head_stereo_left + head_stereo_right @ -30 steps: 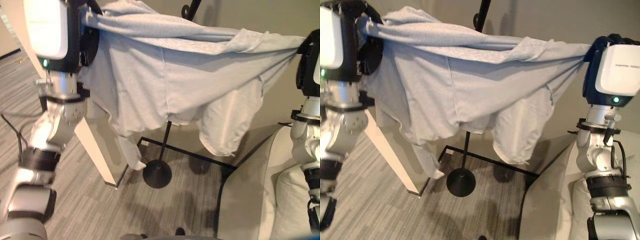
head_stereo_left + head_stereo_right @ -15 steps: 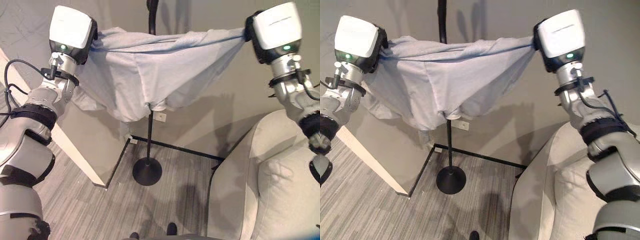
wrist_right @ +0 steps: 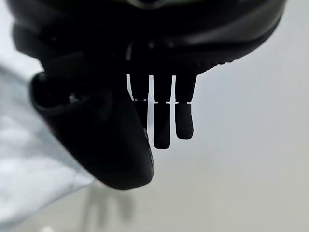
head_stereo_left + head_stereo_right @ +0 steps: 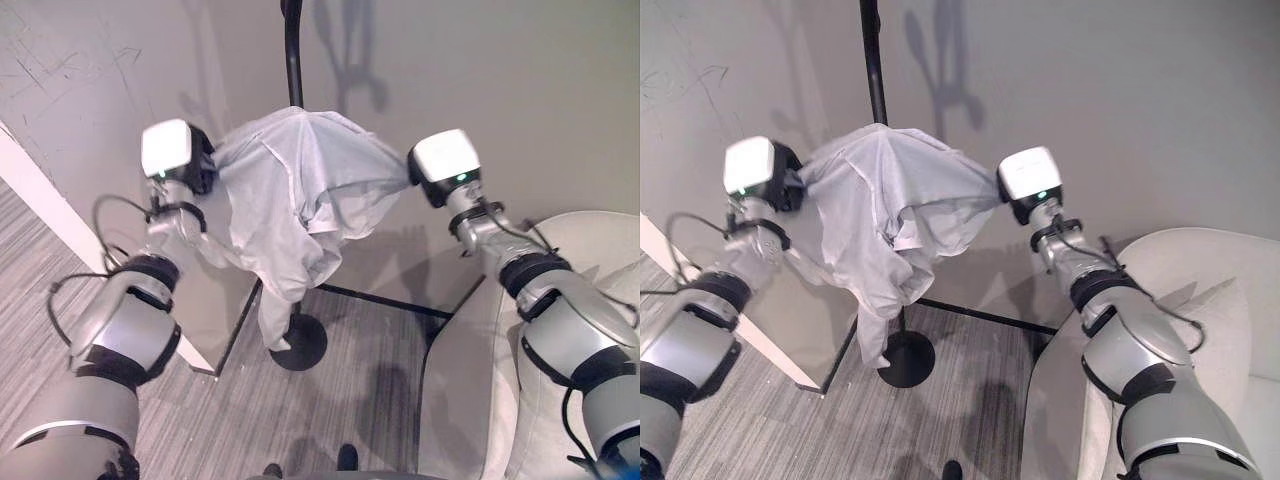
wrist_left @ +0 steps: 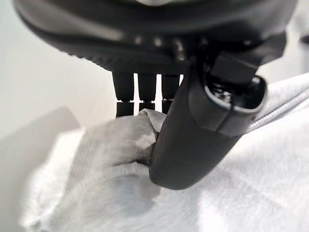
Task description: Hang the clothes on the sofa on the clothes rack.
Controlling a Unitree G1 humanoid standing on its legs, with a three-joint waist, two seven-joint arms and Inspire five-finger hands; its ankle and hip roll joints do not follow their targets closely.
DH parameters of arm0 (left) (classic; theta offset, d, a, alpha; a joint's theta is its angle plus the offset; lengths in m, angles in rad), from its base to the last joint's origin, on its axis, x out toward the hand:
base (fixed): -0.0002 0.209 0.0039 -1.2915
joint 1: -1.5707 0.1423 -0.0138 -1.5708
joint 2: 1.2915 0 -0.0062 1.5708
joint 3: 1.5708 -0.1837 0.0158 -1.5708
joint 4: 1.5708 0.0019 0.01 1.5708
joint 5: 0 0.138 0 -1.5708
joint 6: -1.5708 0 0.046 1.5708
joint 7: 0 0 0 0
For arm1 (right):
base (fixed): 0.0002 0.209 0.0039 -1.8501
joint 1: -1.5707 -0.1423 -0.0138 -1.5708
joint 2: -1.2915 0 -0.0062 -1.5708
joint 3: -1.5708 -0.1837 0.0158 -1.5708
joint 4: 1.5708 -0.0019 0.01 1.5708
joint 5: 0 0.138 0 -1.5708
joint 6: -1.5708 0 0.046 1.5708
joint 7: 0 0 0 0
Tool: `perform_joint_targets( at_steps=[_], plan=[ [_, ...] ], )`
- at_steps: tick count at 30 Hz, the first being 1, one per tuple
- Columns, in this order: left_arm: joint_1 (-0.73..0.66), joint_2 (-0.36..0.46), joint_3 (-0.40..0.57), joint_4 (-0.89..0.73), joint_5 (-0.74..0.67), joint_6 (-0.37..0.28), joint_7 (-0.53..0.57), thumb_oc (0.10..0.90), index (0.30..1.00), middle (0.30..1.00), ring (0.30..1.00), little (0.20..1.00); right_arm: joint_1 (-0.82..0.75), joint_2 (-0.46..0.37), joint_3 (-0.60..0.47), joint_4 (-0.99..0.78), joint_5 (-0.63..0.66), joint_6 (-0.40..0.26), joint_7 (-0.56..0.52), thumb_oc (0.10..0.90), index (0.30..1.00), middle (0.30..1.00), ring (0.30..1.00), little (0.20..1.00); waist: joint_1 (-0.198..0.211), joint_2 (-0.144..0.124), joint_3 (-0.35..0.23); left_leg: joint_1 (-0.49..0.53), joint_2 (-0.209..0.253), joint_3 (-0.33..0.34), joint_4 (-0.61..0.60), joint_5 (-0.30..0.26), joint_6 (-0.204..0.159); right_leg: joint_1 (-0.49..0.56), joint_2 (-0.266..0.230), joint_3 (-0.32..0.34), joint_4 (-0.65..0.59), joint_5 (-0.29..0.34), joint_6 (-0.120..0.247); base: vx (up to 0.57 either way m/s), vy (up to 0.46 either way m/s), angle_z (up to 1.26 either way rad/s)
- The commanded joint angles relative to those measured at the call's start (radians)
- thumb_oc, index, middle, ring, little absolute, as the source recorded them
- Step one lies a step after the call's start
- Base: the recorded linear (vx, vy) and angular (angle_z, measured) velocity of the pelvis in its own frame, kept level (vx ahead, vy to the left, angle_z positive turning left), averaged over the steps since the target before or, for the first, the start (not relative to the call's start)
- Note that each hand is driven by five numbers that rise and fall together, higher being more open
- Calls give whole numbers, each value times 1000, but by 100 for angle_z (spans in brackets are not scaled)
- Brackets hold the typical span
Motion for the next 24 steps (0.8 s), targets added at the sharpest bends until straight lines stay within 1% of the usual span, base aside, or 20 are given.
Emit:
perform_joint_targets(
  at_steps=[1, 2, 3, 5, 6, 7, 9, 10, 11, 12, 13, 15, 16, 17, 18, 19, 20, 22, 23, 24],
  plan=[
    [0, 61, 129, -132, -253, -53, 89, 739, 808, 808, 808, 808, 9, -25, -119, -145, 104, 61, -40, 400, 300, 300, 300, 300, 34, -16, -18, 19, 77, 46, -1, -47, 4, 35, -33, 24, 7, -137, 47, 1, -42, -5],
    [3, 61, 129, -134, -252, -52, 89, 800, 900, 900, 900, 900, 12, -25, -120, -147, 104, 62, -39, 400, 300, 300, 300, 300, 33, -14, -20, 20, 80, 45, -1, -52, 3, 37, -31, 23, 7, -139, 47, -4, -49, -1],
    [53, 49, 172, -207, -294, -74, 100, 800, 900, 900, 900, 900, 61, 3, -164, -216, 123, 55, -54, 400, 300, 300, 300, 300, 33, -12, -19, 20, 81, 45, -1, -50, 4, 37, -29, 25, 7, -139, 42, 0, 0, 0],
    [105, 14, 226, -298, -366, -101, 110, 800, 900, 900, 900, 900, 134, 42, -222, -278, 160, 36, -76, 400, 300, 300, 300, 300, 34, -9, -22, 14, 80, 37, -1, -49, 7, 37, -30, 23, 7, -142, 36, 5, -22, 1],
    [108, 14, 226, -300, -366, -100, 110, 800, 900, 900, 900, 900, 136, 42, -222, -279, 160, 36, -76, 400, 300, 300, 300, 300, 33, -7, -23, 18, 83, 36, -1, -54, 6, 40, -27, 22, 7, -145, 37, 55, -40, 2],
    [137, -19, 255, -355, -434, -122, 100, 800, 900, 900, 900, 900, 187, 77, -255, -305, 194, 24, -79, 400, 300, 300, 300, 300, 36, 0, -26, 18, 83, 29, -1, -52, 7, 46, -26, 16, 7, -151, 31, 40, -34, 6],
    [172, -40, 291, -422, -508, -145, 95, 800, 900, 900, 900, 900, 232, 106, -284, -366, 231, 17, -68, 400, 300, 300, 300, 300, 38, 5, -25, 17, 81, 23, -1, -41, 7, 49, -27, 13, 7, -152, 27, 32, -34, 14],
    [174, -40, 291, -423, -509, -144, 95, 800, 900, 900, 900, 900, 234, 106, -284, -367, 231, 17, -68, 400, 300, 300, 300, 300, 37, 7, -27, 20, 83, 22, -1, -45, 6, 52, -25, 13, 7, -155, 27, 37, -30, 14],
    [222, -68, 328, -486, -591, -175, 75, 800, 900, 900, 900, 900, 279, 127, -303, -393, 263, 5, -63, 400, 300, 300, 300, 300, 44, 12, -27, 17, 80, 17, -1, -35, 6, 52, -27, 11, 7, -156, 24, 39, -19, 6],
    [224, -68, 328, -486, -591, -175, 75, 800, 900, 900, 900, 900, 281, 127, -303, -393, 263, 5, -63, 400, 300, 300, 300, 300, 43, 14, -29, 20, 83, 17, -1, -40, 6, 55, -24, 10, 7, -159, 25, 48, -26, 4],
    [285, -91, 356, -520, -609, -175, 68, 800, 900, 900, 900, 900, 323, 143, -321, -420, 286, -6, -52, 400, 300, 300, 300, 300, 47, 20, -32, 21, 83, 13, -1, -35, 5, 59, -25, 8, 7, -161, 23, 55, -17, 0],
    [302, -108, 357, -519, -593, -165, 80, 800, 900, 900, 900, 900, 344, 149, -321, -419, 288, -9, -49, 400, 300, 300, 300, 300, 48, 23, -31, 24, 83, 11, -1, -33, 4, 63, -25, 6, 7, -162, 22, 27, -15, 3],
    [348, -133, 360, -518, -602, -143, 64, 800, 900, 900, 900, 900, 377, 155, -330, -434, 312, -16, -33, 400, 300, 300, 300, 300, 51, 26, -28, 20, 78, 7, -1, -23, 5, 62, -30, 4, 7, -159, 20, 15, -5, 7],
    [349, -133, 360, -519, -602, -143, 64, 800, 900, 900, 900, 900, 379, 155, -329, -435, 312, -16, -33, 400, 300, 300, 300, 300, 51, 28, -29, 23, 81, 7, -1, -27, 5, 65, -28, 3, 7, -162, 20, 15, -6, 14],
    [408, -153, 368, -546, -625, -146, 51, 800, 900, 900, 900, 900, 408, 152, -337, -459, 346, -27, -12, 400, 300, 300, 300, 300, 54, 28, -29, 18, 76, 3, -1, -19, 6, 65, -32, -1, 7, -161, 19, 30, -5, 11],
    [410, -153, 368, -547, -625, -146, 51, 800, 900, 900, 900, 900, 409, 151, -337, -459, 346, -26, -12, 433, 349, 349, 349, 349, 53, 31, -29, 22, 79, 3, -1, -24, 5, 68, -29, -1, 7, -164, 19, 23, 0, 12],
    [482, -183, 373, -559, -633, -144, 42, 800, 900, 900, 900, 900, 454, 158, -364, -474, 439, -50, 4, 800, 900, 900, 900, 900, 57, 30, -30, 19, 75, -3, -1, -18, 6, 69, -35, -9, 7, -163, 17, 31, 2, 8],
    [544, -204, 385, -587, -651, -137, 38, 800, 900, 900, 900, 900, 481, 157, -385, -490, 502, -55, 23, 800, 900, 900, 900, 900, 61, 31, -30, 20, 73, -7, -1, -15, 7, 73, -37, -13, 7, -164, 15, 30, 8, 9],
    [546, -205, 385, -587, -651, -137, 38, 800, 900, 900, 900, 900, 482, 157, -385, -491, 502, -55, 23, 800, 900, 900, 900, 900, 61, 33, -30, 24, 76, -8, -1, -20, 6, 76, -34, -13, 7, -166, 16, 25, 10, 7],
    [599, -219, 386, -613, -653, -135, 29, 800, 900, 900, 900, 900, 502, 148, -401, -501, 532, -62, 31, 800, 900, 900, 900, 900, 66, 31, -30, 21, 72, -13, -1, -13, 7, 76, -38, -16, 7, -163, 15, 40, 4, 3]
  ],
)
